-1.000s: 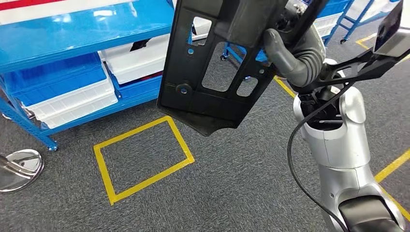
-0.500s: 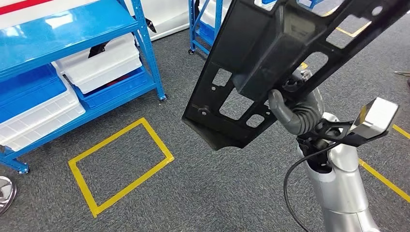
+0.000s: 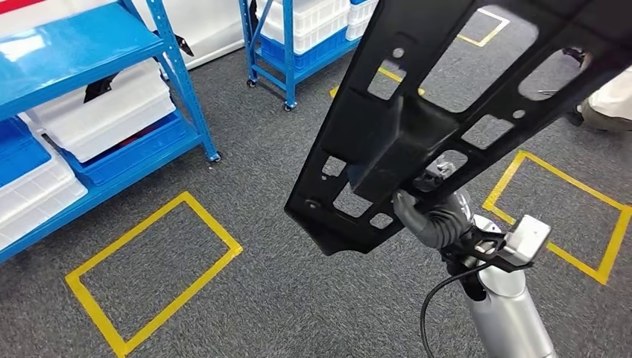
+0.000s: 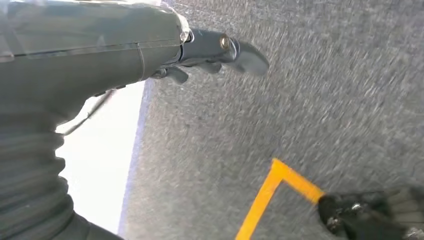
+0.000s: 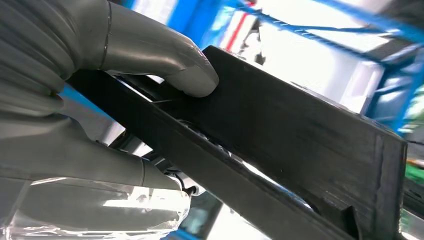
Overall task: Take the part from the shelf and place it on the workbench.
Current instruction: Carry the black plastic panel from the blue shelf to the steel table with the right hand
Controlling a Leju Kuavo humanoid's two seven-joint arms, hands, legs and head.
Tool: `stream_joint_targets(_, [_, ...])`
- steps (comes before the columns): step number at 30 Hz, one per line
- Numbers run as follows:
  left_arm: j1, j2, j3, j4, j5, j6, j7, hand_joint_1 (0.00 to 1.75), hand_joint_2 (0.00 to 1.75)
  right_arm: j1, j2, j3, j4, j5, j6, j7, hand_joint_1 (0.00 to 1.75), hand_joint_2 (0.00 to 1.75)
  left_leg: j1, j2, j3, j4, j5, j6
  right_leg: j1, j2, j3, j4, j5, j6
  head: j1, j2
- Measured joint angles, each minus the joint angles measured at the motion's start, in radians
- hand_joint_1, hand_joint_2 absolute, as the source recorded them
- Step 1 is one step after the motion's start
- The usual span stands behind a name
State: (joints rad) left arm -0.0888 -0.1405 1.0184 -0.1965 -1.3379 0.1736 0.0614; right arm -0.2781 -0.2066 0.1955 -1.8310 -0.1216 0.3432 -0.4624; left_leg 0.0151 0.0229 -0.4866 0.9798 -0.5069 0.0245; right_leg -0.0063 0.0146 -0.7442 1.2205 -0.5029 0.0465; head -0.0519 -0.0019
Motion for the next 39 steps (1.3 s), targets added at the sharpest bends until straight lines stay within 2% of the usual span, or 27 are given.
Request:
stream_joint_targets(1, [0.003, 0.000, 0.000, 0.000, 0.005, 0.001, 0.002, 0.00, 1.75, 0.009, 0.001, 0.009, 0.012, 0.017, -0.007, -0.001, 1.75, 1.75, 0.000, 0.012, 0.000, 0.001, 0.000, -0.001, -0.007, -0.007, -0.020, 0.047, -0.013, 0.006, 0.000, 0.000])
stream_joint_targets(2, [0.004, -0.001, 0.001, 0.000, 0.011, 0.003, 0.001, 0.00, 1.75, 0.019, 0.002, 0.019, 0.023, 0.036, -0.018, -0.003, 1.75, 1.75, 0.001, 0.024, 0.000, 0.001, -0.001, -0.002, -0.013, -0.012, -0.024, 0.061, -0.009, 0.012, 0.000, 0.000])
stream_joint_targets(3, [0.004, -0.002, 0.002, 0.000, 0.016, 0.005, -0.002, 0.00, 1.75, 0.030, 0.002, 0.028, 0.031, 0.055, -0.033, -0.006, 1.75, 1.75, 0.001, 0.034, 0.000, 0.002, -0.003, -0.004, -0.019, -0.018, -0.007, 0.036, 0.011, 0.016, 0.000, 0.000])
stream_joint_targets(5, [0.003, -0.007, 0.002, 0.000, 0.016, 0.009, -0.016, 0.00, 1.75, 0.053, 0.002, 0.047, 0.042, 0.092, -0.061, -0.014, 1.75, 1.75, 0.002, 0.051, 0.004, 0.004, -0.008, -0.012, -0.021, -0.055, 0.069, -0.095, 0.065, 0.018, 0.000, 0.000])
stream_joint_targets(7, [-0.001, -0.016, 0.002, 0.000, 0.012, 0.018, -0.045, 0.00, 1.75, 0.078, 0.002, 0.070, 0.046, 0.126, -0.075, -0.022, 1.75, 1.75, -0.002, 0.066, 0.008, 0.005, -0.014, -0.024, -0.011, -0.089, 0.120, -0.190, 0.087, 0.004, 0.000, 0.000])
stream_joint_targets(8, [-0.003, -0.020, 0.001, 0.000, 0.013, 0.024, -0.066, 0.00, 1.75, 0.092, 0.002, 0.083, 0.047, 0.146, -0.079, -0.025, 1.75, 1.75, -0.005, 0.073, 0.009, 0.004, -0.017, -0.030, -0.004, -0.094, 0.124, -0.202, 0.082, -0.006, 0.000, 0.000])
stream_joint_targets(10, [-0.013, -0.030, 0.001, 0.000, 0.023, 0.036, -0.114, 0.00, 1.75, 0.121, 0.002, 0.108, 0.046, 0.184, -0.086, -0.034, 1.75, 1.75, -0.004, 0.086, 0.013, 0.003, -0.023, -0.043, -0.002, -0.072, 0.121, -0.205, 0.082, -0.024, 0.000, 0.000])
stream_joint_targets(12, [-0.028, -0.036, 0.001, 0.000, 0.027, 0.043, -0.148, 0.00, 1.75, 0.139, -0.002, 0.129, 0.043, 0.209, -0.090, -0.054, 1.75, 1.75, 0.000, 0.051, 0.003, 0.035, -0.050, -0.050, -0.004, -0.052, 0.124, -0.214, 0.086, -0.041, 0.000, 0.000])
stream_joint_targets(14, [-0.038, -0.038, 0.000, 0.000, 0.026, 0.045, -0.160, 0.00, 1.75, 0.144, -0.010, 0.150, 0.042, 0.219, -0.091, -0.079, 1.75, 1.75, 0.002, 0.000, -0.047, 0.148, -0.112, -0.049, -0.003, -0.030, 0.126, -0.219, 0.088, -0.054, -0.001, 0.000])
stream_joint_targets(16, [-0.043, -0.039, 0.001, 0.000, 0.028, 0.044, -0.164, 0.00, 1.75, 0.151, -0.014, 0.165, 0.045, 0.224, -0.091, -0.093, 1.75, 1.75, 0.000, -0.013, -0.116, 0.283, -0.159, -0.048, 0.002, -0.003, 0.127, -0.218, 0.087, -0.060, -0.001, 0.000])
stream_joint_targets(17, [-0.045, -0.039, 0.001, 0.000, 0.028, 0.044, -0.166, 0.00, 1.75, 0.154, -0.015, 0.169, 0.046, 0.226, -0.091, -0.096, 1.75, 1.75, 0.000, -0.015, -0.135, 0.311, -0.155, -0.048, 0.004, 0.012, 0.127, -0.216, 0.087, -0.061, -0.001, 0.000])
stream_joint_targets(18, [-0.048, -0.039, 0.001, 0.000, 0.028, 0.044, -0.167, 0.00, 1.75, 0.157, -0.015, 0.173, 0.048, 0.227, -0.091, -0.098, 1.75, 1.75, 0.000, -0.016, -0.135, 0.299, -0.130, -0.047, 0.004, 0.029, 0.127, -0.213, 0.087, -0.060, -0.001, 0.000])
stream_joint_targets(19, [-0.050, -0.040, 0.001, 0.000, 0.028, 0.044, -0.168, 0.00, 1.75, 0.159, -0.015, 0.176, 0.050, 0.228, -0.091, -0.099, 1.75, 1.75, 0.001, -0.021, -0.120, 0.250, -0.090, -0.046, 0.004, 0.045, 0.127, -0.208, 0.085, -0.059, -0.001, 0.000])
stream_joint_targets(21, [-0.048, -0.039, 0.001, 0.000, 0.028, 0.045, -0.167, 0.00, 1.75, 0.159, -0.015, 0.181, 0.051, 0.229, -0.091, -0.101, 1.75, 1.75, 0.005, -0.061, -0.075, 0.125, -0.021, -0.042, 0.003, 0.074, 0.121, -0.193, 0.081, -0.052, -0.001, 0.000])
stream_joint_targets(23, [-0.045, -0.039, 0.001, 0.000, 0.028, 0.048, -0.163, 0.00, 1.75, 0.159, -0.015, 0.183, 0.053, 0.231, -0.090, -0.109, 1.75, 1.75, 0.007, -0.096, -0.058, 0.066, -0.006, -0.036, 0.002, 0.098, 0.107, -0.181, 0.082, -0.041, -0.001, 0.000])
stream_joint_targets(25, [-0.044, -0.039, 0.001, 0.000, 0.035, 0.057, -0.148, 0.00, 1.75, 0.160, -0.015, 0.186, 0.057, 0.246, -0.092, -0.131, 1.75, 1.75, 0.005, -0.087, -0.058, 0.059, -0.006, -0.025, -0.002, 0.119, 0.096, -0.181, 0.089, -0.027, 0.000, 0.000])
stream_joint_targets(26, [-0.043, -0.038, 0.003, 0.000, 0.043, 0.060, -0.136, 0.00, 1.75, 0.161, -0.015, 0.187, 0.060, 0.258, -0.097, -0.147, 1.75, 1.75, 0.005, -0.076, -0.056, 0.056, -0.002, -0.018, -0.002, 0.112, 0.093, -0.179, 0.089, -0.022, 0.000, 0.000])
stream_joint_targets(28, [-0.035, -0.036, 0.009, 0.000, 0.063, 0.057, -0.107, 0.00, 1.75, 0.162, -0.014, 0.188, 0.068, 0.279, -0.120, -0.182, 1.75, 1.75, 0.006, -0.052, -0.054, 0.049, 0.005, -0.007, 0.000, 0.064, 0.072, -0.136, 0.061, -0.012, 0.000, 0.000])
stream_joint_targets(29, [-0.028, -0.035, 0.014, 0.000, 0.068, 0.053, -0.090, 0.00, 1.75, 0.164, -0.012, 0.187, 0.072, 0.285, -0.136, -0.199, 1.75, 1.75, 0.005, -0.039, -0.053, 0.048, 0.006, -0.005, 0.000, 0.030, 0.050, -0.086, 0.033, -0.008, 0.000, 0.000])
stream_joint_targets(30, [-0.019, -0.033, 0.019, 0.000, 0.070, 0.049, -0.074, 0.00, 1.75, 0.167, -0.010, 0.187, 0.076, 0.287, -0.150, -0.213, 1.75, 1.75, 0.003, -0.026, -0.054, 0.048, 0.006, -0.003, -0.002, 0.008, 0.019, -0.021, 0.001, -0.004, 0.000, 0.000])
stream_joint_targets(31, [-0.011, -0.031, 0.023, 0.000, 0.073, 0.047, -0.059, 0.00, 1.75, 0.171, -0.009, 0.186, 0.078, 0.286, -0.162, -0.222, 1.75, 1.75, 0.002, -0.012, -0.054, 0.048, 0.005, -0.003, -0.005, -0.003, -0.010, 0.041, -0.023, -0.001, 0.000, 0.000])
stream_joint_targets(32, [-0.004, -0.029, 0.028, 0.000, 0.078, 0.045, -0.048, 0.00, 1.75, 0.175, -0.008, 0.185, 0.080, 0.285, -0.169, -0.222, 1.75, 1.75, 0.001, 0.002, -0.054, 0.048, 0.004, -0.004, -0.008, -0.009, -0.028, 0.080, -0.033, 0.001, 0.000, 0.000])
stream_joint_targets(33, [0.001, -0.027, 0.033, 0.000, 0.084, 0.046, -0.040, 0.00, 1.75, 0.178, -0.008, 0.185, 0.080, 0.286, -0.172, -0.216, 1.75, 1.75, 0.001, 0.015, -0.054, 0.048, 0.003, -0.005, -0.010, -0.013, -0.028, 0.083, -0.024, 0.002, 0.000, 0.000])
stream_joint_targets(34, [0.003, -0.025, 0.038, 0.000, 0.090, 0.048, -0.033, 0.00, 1.75, 0.180, -0.008, 0.184, 0.079, 0.289, -0.172, -0.203, 1.75, 1.75, 0.001, 0.028, -0.053, 0.049, 0.001, -0.006, -0.010, -0.018, -0.006, 0.044, 0.001, 0.001, 0.000, 0.000])
stream_joint_targets(36, [0.002, -0.026, 0.048, 0.000, 0.092, 0.054, -0.026, 0.00, 1.75, 0.182, -0.008, 0.181, 0.071, 0.306, -0.172, -0.177, 1.75, 1.75, 0.000, 0.047, -0.048, 0.048, -0.003, -0.011, -0.005, -0.052, 0.071, -0.092, 0.054, -0.007, 0.000, 0.000])
stream_joint_targets(37, [0.002, -0.026, 0.051, 0.000, 0.090, 0.056, -0.026, 0.00, 1.75, 0.185, -0.008, 0.178, 0.064, 0.317, -0.172, -0.169, 1.75, 1.75, -0.001, 0.054, -0.045, 0.047, -0.005, -0.015, 0.001, -0.068, 0.101, -0.146, 0.068, -0.014, 0.000, 0.000])
stream_joint_targets(39, [0.001, -0.025, 0.053, 0.000, 0.084, 0.054, -0.028, 0.00, 1.75, 0.197, -0.008, 0.170, 0.046, 0.338, -0.175, -0.164, 1.75, 1.75, -0.003, 0.068, -0.040, 0.044, -0.009, -0.025, 0.013, -0.080, 0.119, -0.184, 0.067, -0.027, 0.000, 0.000])
